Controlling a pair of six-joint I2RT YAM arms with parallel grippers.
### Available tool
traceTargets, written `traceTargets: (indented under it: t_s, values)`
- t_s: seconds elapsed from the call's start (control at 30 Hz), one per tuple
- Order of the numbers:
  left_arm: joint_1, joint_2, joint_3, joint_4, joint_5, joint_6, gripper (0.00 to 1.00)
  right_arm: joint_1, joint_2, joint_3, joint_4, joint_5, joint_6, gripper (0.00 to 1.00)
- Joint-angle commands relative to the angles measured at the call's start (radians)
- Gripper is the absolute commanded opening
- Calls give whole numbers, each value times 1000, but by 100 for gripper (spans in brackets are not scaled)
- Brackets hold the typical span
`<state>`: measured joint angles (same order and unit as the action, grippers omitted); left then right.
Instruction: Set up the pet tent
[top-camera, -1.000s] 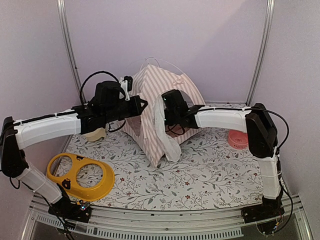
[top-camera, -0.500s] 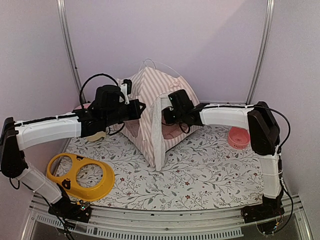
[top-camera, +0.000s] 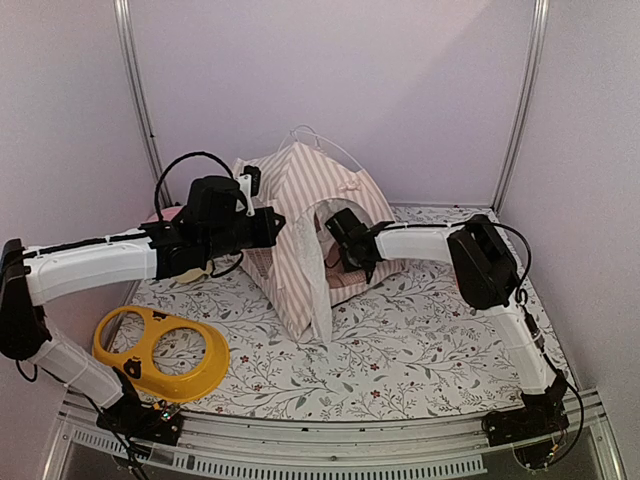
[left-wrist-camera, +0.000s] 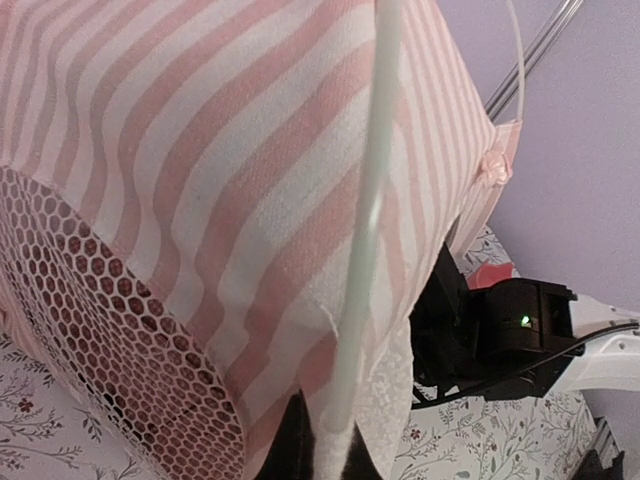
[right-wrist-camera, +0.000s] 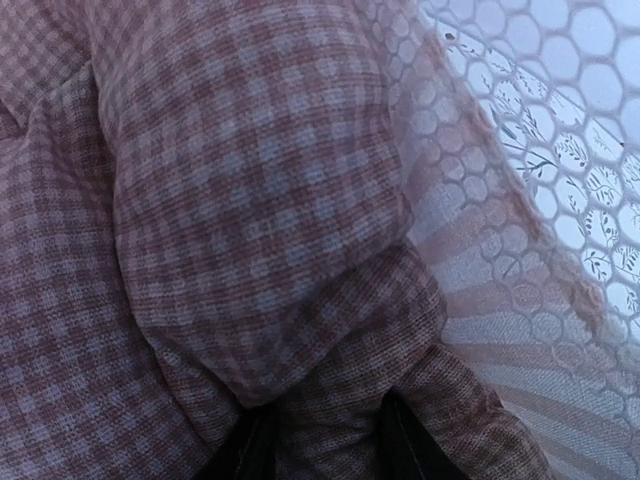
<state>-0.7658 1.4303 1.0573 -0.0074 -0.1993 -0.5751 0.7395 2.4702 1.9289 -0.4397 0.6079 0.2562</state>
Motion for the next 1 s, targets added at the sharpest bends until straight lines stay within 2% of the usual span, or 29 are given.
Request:
traceTargets:
  t_s: [0.0, 0.13, 0.3, 0.43, 0.6, 0.73, 0.97]
  values:
    - [10, 27, -8, -20, -50, -57, 0, -3, -15, -78, -54, -225, 37, 43]
    - [18, 46, -3, -25, -50, -40, 0, 30, -304, -318, 257, -406, -4, 57]
    - [45, 52, -8, -27, -24, -22, 0, 51, -512, -456, 463, -542, -20, 58]
    - [69, 49, -6, -34, -16, -4, 0, 51, -627, -554, 554, -624, -1, 59]
    - [87, 50, 6, -9, 59, 66, 0, 51, -676, -641, 615, -777, 39, 59]
    - [102, 52, 26, -34, 76, 106, 0, 51, -764, -785, 761, -839, 95, 59]
    - [135, 31, 61, -43, 85, 235, 0, 52, -927, -1005, 856, -854, 142, 56]
